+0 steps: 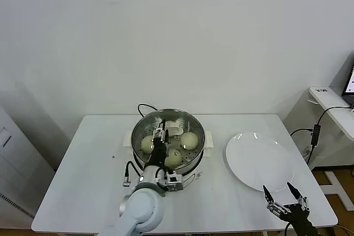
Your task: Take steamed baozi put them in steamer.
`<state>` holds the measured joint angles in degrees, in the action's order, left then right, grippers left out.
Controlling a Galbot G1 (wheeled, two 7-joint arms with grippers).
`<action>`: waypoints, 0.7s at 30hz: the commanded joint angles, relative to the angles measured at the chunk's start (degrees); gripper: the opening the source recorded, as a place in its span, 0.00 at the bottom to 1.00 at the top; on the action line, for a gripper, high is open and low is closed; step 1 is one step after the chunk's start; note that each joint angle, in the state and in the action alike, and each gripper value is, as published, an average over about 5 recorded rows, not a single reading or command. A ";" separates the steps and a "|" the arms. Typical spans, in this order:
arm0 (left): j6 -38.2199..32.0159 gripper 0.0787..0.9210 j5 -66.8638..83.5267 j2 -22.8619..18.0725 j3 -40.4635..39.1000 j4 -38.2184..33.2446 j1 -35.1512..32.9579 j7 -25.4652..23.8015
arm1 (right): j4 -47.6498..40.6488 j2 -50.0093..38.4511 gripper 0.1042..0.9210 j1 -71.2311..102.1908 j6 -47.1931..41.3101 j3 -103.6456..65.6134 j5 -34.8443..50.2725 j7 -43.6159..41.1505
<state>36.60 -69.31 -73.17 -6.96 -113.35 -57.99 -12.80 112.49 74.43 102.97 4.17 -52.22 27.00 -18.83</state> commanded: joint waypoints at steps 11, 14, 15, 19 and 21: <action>-19.99 0.88 40.74 5.87 17.09 -15.77 -9.64 19.69 | -0.35 -2.24 0.88 -10.26 -0.06 5.83 0.86 6.84; -26.30 0.88 45.10 3.77 24.20 -14.44 -12.90 21.42 | -0.53 -1.61 0.88 -12.16 0.02 7.56 0.14 8.29; -28.37 0.88 46.83 2.39 27.25 -13.66 -14.31 21.25 | -0.49 -1.36 0.88 -12.66 -0.05 8.01 0.23 8.65; -34.05 0.88 56.91 -2.04 36.41 -11.20 -19.57 19.55 | -0.10 -0.98 0.88 -13.72 -1.32 8.72 1.04 9.59; -36.91 0.88 60.70 -3.03 39.07 -10.04 -21.97 18.29 | 0.09 -0.79 0.88 -13.81 -1.77 8.62 1.24 9.75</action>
<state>17.75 -34.04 -70.51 11.37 -125.09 -69.15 2.07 112.19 73.21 93.57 3.70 -46.27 28.02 -12.18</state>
